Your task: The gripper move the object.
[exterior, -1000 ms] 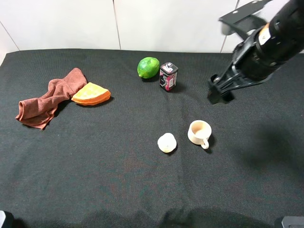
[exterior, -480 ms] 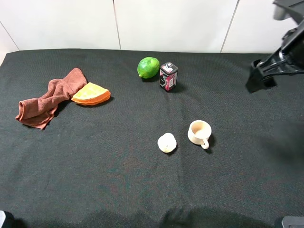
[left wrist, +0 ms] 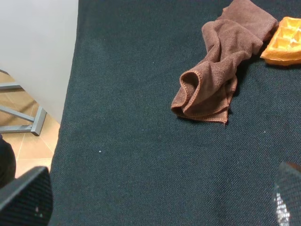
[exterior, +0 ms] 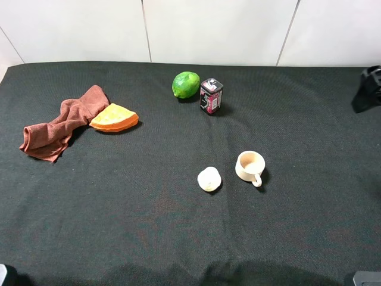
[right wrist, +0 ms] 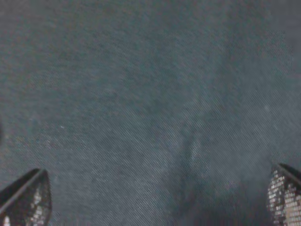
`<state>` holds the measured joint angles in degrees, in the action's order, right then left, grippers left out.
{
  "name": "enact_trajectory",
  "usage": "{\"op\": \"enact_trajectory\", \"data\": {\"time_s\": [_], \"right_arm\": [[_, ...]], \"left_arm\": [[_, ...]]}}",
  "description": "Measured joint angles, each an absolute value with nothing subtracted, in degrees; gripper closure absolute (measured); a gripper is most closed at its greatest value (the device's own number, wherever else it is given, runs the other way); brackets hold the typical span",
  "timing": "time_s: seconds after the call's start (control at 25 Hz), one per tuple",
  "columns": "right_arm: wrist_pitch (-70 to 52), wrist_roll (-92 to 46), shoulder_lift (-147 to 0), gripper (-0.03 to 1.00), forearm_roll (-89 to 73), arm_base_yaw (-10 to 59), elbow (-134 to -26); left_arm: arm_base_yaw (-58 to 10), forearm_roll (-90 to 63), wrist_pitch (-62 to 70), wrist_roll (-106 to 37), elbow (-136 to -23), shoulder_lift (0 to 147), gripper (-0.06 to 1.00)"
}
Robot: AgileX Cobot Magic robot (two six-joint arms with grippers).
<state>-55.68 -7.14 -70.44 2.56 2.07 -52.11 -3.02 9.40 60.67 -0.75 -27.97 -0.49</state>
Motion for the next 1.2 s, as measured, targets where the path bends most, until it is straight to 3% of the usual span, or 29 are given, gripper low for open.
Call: {"op": "enact_trajectory", "data": {"time_s": [0.36, 1.2], "right_arm": [[-57.9, -7.4, -62.6, 0.27, 2.6, -3.5, -50.0], [-57.7, -5.8, -27.3, 0.27, 1.2, -3.7, -31.8]], "left_arm": [[-3.0, 9.4, 60.7, -0.7, -28.0, -0.5, -0.05], [-3.0, 9.4, 60.7, -0.7, -28.0, -0.5, -0.05]]}}
